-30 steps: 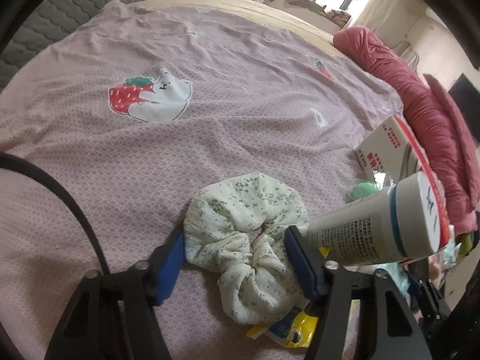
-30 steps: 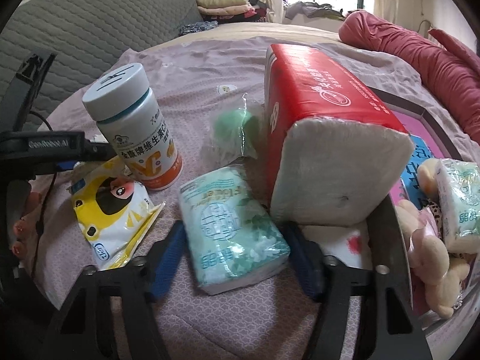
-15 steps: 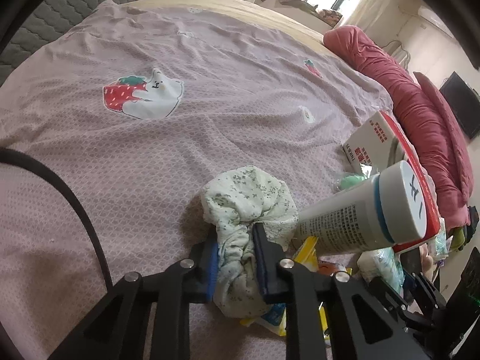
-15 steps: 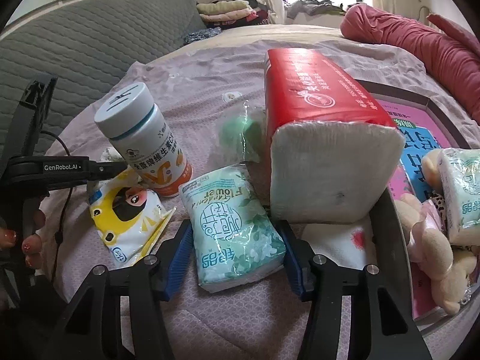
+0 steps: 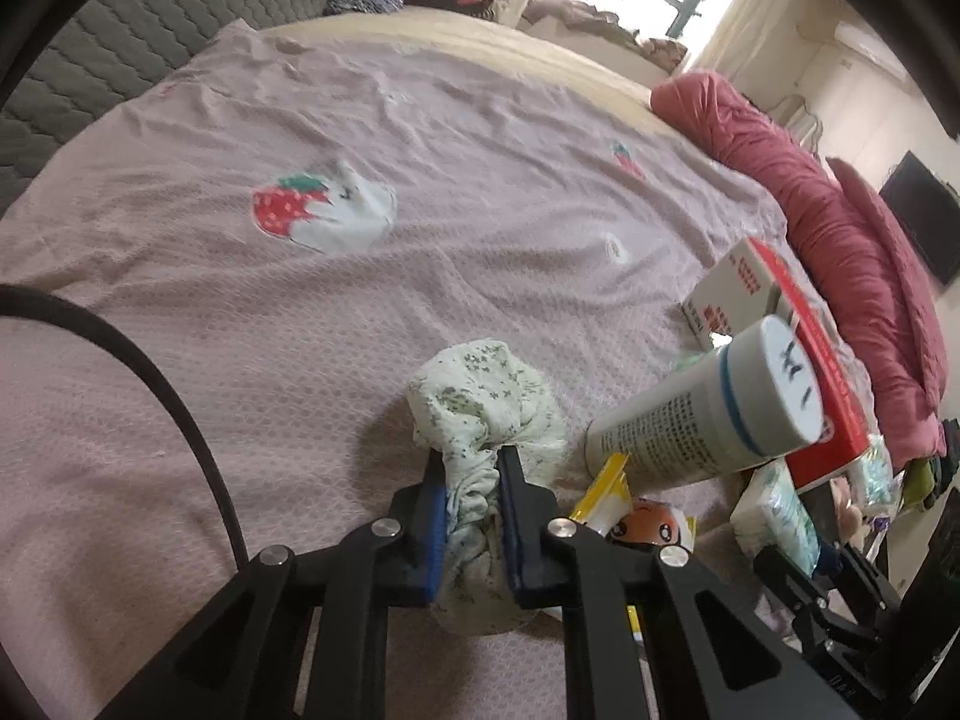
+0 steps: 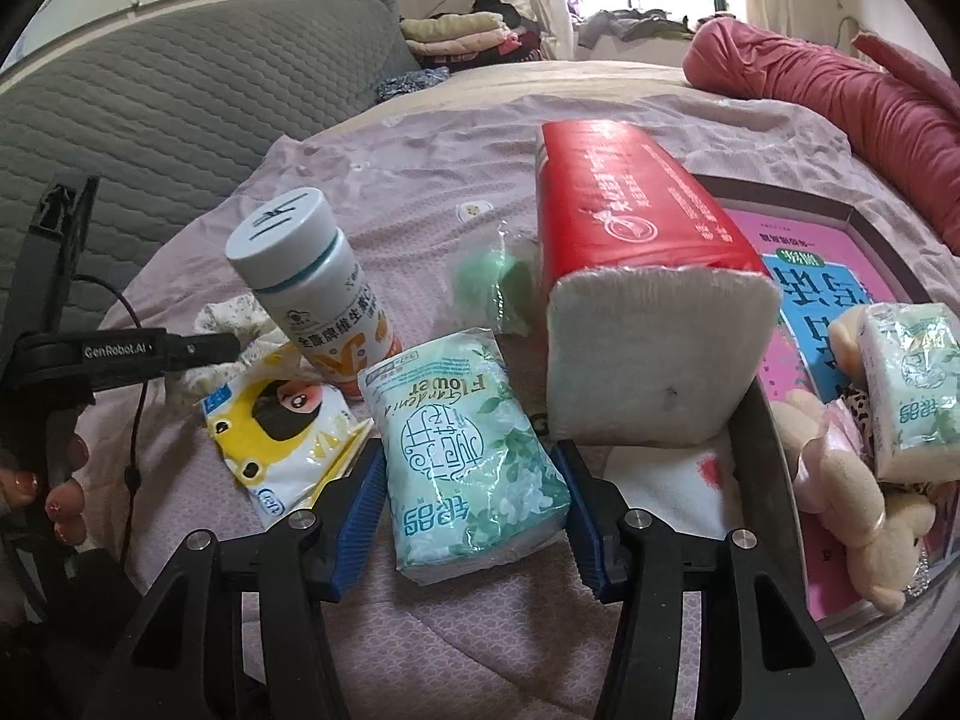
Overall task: Organize soft objects
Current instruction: 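Lift and carry the scrunchie and tissue pack toward the tray with both tools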
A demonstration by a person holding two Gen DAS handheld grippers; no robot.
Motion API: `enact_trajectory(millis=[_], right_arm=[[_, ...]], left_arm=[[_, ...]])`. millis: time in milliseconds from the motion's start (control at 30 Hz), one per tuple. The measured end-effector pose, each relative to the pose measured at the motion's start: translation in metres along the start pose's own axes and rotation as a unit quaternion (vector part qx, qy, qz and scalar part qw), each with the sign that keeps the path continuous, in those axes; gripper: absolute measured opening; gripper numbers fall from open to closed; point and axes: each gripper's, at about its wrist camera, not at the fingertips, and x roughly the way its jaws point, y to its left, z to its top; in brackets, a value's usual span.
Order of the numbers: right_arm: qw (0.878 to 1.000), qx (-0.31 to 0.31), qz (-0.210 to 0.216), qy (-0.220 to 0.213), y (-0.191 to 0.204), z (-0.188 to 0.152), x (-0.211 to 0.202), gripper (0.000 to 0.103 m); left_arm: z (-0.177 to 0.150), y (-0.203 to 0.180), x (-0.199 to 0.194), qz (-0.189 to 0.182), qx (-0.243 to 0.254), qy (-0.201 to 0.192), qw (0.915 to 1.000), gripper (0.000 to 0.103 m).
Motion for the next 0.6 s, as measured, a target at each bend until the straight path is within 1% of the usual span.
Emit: enact_trajectory(millis=[333,433,533,600], right_arm=[[1.000,-0.006,0.011,-0.019,0.009,0.001,-0.014,0.055],[1.000,-0.009,0.012,-0.027,0.013,0.001,-0.021,0.055],[0.999,-0.010,0.014,-0.035,0.015,0.002,-0.027,0.055],[0.999,-0.011,0.015,-0.042,0.017,0.002,-0.034,0.055]], left_arm=[[-0.006,-0.013,-0.036,0.019,0.018,-0.027,0.9993,0.016],[-0.009,-0.017,-0.048,0.019,0.018,-0.036,0.9990,0.016],[-0.011,-0.025,-0.061,0.031,0.030,-0.044,0.9981,0.016],[-0.013,-0.030,-0.068,0.032,0.036,-0.049,0.9976,0.016]])
